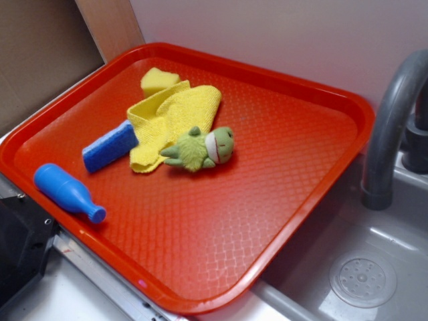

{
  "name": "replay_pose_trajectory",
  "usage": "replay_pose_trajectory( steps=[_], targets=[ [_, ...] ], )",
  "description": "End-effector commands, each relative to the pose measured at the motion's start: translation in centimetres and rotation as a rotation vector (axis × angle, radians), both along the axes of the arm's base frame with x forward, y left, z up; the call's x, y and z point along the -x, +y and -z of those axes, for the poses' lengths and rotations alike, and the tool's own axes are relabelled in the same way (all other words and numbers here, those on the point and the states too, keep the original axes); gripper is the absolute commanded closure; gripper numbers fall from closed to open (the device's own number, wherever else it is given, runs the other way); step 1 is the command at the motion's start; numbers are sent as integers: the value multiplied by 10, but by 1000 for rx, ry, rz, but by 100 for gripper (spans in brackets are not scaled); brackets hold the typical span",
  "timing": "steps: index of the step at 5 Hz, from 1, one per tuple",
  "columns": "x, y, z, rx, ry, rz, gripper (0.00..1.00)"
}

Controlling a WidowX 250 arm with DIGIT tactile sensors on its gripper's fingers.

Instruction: Grab the blue sponge.

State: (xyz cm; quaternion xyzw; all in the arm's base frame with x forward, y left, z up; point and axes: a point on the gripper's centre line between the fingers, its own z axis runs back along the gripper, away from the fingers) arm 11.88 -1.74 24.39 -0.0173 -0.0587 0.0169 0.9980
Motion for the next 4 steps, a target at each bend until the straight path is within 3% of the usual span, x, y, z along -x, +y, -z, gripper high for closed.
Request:
replay_pose_trajectory(
  steps=[1,3,4],
  targets=[
    [0,0,0,0,0,0,0],
    [-49,-7,35,-39,-56,55,0],
    [-70,0,70,-57,-42,100,0]
  ],
)
